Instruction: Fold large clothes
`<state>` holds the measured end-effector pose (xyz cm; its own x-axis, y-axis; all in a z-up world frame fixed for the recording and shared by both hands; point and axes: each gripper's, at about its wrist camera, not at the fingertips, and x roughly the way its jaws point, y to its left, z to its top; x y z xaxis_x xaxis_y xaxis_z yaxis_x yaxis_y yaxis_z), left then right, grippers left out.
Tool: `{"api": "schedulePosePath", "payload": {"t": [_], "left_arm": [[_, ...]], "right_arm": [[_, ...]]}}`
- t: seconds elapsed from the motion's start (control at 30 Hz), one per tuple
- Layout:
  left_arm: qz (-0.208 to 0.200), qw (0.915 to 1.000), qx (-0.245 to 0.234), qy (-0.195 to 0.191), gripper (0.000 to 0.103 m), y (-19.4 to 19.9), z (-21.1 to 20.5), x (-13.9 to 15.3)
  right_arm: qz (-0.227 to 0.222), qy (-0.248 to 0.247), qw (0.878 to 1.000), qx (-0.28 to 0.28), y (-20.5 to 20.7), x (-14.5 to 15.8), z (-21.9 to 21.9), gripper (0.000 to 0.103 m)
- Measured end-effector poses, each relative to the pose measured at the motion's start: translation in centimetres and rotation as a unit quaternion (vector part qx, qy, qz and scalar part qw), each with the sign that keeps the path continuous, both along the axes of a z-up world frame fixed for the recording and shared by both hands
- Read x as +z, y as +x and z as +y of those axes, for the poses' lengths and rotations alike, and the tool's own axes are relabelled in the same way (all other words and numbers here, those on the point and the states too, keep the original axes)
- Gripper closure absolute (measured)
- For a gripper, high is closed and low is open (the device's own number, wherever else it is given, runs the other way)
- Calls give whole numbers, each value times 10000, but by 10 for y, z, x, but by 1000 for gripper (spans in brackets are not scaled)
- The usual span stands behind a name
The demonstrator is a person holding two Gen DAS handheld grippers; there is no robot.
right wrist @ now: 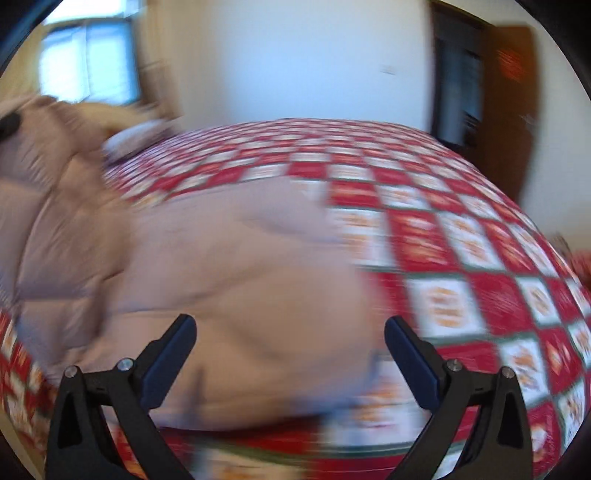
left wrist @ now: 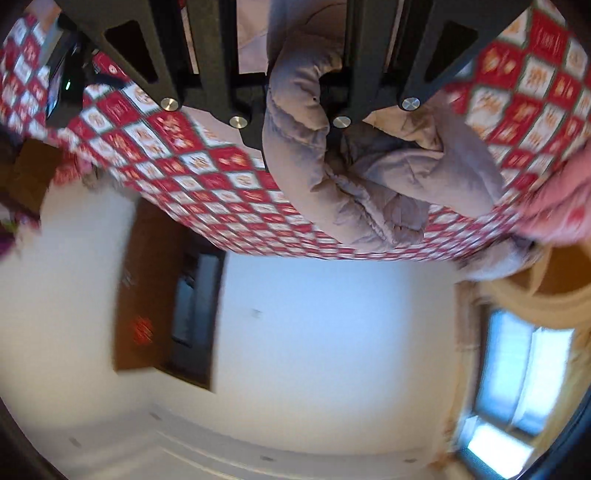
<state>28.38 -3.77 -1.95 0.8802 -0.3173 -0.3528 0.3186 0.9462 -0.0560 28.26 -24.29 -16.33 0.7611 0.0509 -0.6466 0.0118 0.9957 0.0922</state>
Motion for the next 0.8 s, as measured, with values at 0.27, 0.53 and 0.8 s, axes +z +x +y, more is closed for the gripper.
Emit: {"api": "schedulePosePath", "payload": {"t": [0.27,0.53,0.8], "left_arm": [[312,9803,-1169,1559,90,19,-165,-85],[148,9521,-1387,2721,84,-12,-224,-139],[-827,9403,-1491,2944,16,-72,-233,-87]], "right_arm": [[444,315,9916,-1173,-11,-36,-117,0],[517,428,9889,-1329,-21,-52,-143,0],[489,409,9897,-1285,-12,-56,-148,0]]}}
